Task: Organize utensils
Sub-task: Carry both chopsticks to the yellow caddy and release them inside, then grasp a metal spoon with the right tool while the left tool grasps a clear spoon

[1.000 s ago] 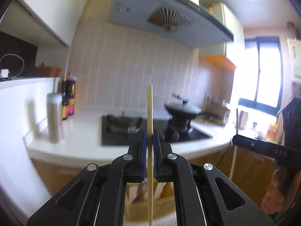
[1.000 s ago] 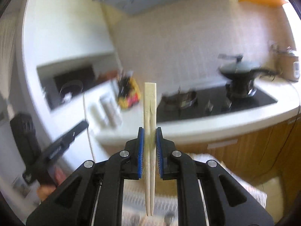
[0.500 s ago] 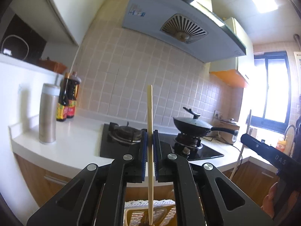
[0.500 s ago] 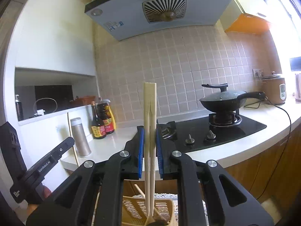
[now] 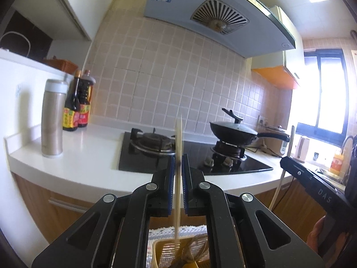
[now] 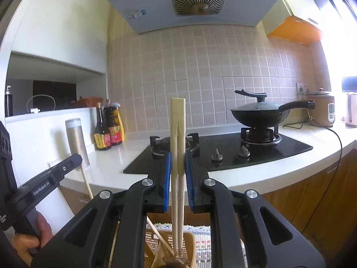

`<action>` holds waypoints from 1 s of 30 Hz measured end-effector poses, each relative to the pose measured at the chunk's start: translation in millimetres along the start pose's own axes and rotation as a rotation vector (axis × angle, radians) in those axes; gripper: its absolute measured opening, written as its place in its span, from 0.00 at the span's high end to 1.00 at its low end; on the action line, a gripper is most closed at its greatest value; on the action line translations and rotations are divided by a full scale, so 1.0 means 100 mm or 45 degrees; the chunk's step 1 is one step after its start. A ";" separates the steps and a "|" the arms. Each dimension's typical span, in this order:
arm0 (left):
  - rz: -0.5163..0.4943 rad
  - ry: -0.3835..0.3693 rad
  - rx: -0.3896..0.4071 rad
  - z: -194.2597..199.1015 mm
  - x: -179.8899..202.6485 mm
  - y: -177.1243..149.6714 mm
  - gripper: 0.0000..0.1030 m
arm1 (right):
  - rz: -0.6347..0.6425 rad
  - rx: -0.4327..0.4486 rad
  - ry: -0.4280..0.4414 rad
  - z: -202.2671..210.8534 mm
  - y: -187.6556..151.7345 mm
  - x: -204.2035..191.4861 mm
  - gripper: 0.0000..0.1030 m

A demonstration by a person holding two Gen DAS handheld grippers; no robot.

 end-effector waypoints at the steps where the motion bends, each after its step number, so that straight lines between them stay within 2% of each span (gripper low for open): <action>1: 0.002 -0.007 -0.008 0.01 0.00 -0.01 0.95 | 0.004 -0.005 -0.002 0.02 -0.01 -0.01 0.89; 3: -0.004 -0.017 -0.026 0.06 0.01 -0.02 0.93 | -0.003 -0.036 -0.001 0.08 -0.04 -0.01 0.86; 4: -0.005 -0.026 -0.037 0.11 0.02 -0.01 0.85 | -0.023 -0.054 0.015 0.11 -0.05 0.00 0.84; 5: -0.002 -0.034 -0.044 0.15 0.03 0.00 0.71 | -0.054 -0.076 0.040 0.15 -0.06 0.01 0.77; 7: 0.005 -0.048 -0.048 0.30 0.05 0.06 0.58 | -0.094 -0.092 0.065 0.25 -0.05 0.03 0.61; 8: 0.004 -0.054 -0.049 0.35 0.06 0.07 0.55 | -0.115 -0.098 0.080 0.34 -0.05 0.04 0.43; 9: 0.003 -0.067 -0.057 0.45 0.07 0.09 0.53 | -0.129 -0.098 0.093 0.40 -0.04 0.04 0.41; 11: 0.008 -0.104 -0.086 0.64 0.11 0.13 0.35 | -0.131 -0.121 0.106 0.59 -0.02 0.04 0.41; 13: 0.020 -0.167 -0.127 0.80 0.17 0.14 0.22 | -0.128 -0.143 0.128 0.76 0.00 0.01 0.41; 14: 0.025 -0.211 -0.167 0.91 0.21 0.14 0.20 | -0.119 -0.160 0.125 0.86 0.01 -0.01 0.41; 17: 0.011 -0.259 -0.229 1.15 0.32 0.16 0.20 | -0.051 -0.260 0.163 1.05 0.00 -0.12 0.41; 21: -0.076 -0.190 -0.361 1.37 0.43 0.05 0.18 | 0.038 -0.495 0.228 1.25 -0.20 -0.34 0.41; 24: -0.140 -0.077 -0.490 1.43 0.39 -0.19 0.18 | 0.071 -0.668 0.268 1.32 -0.46 -0.49 0.41; 27: -0.146 0.007 -0.655 1.43 0.26 -0.58 0.18 | 0.091 -0.853 0.319 1.38 -0.83 -0.65 0.41; 30: -0.116 0.063 -0.793 1.40 0.08 -0.94 0.19 | 0.140 -0.971 0.338 1.41 -1.15 -0.75 0.41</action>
Point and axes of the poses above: each gripper's, at about its wrist camera, not at the fingertips, and z roughly against the way its jaws point, x to its right, y to its top, the point moved 10 cm from there along -z, roughly the way its jaws point, and after that the axes turned 11 degrees about z, right-handed, at the moved point
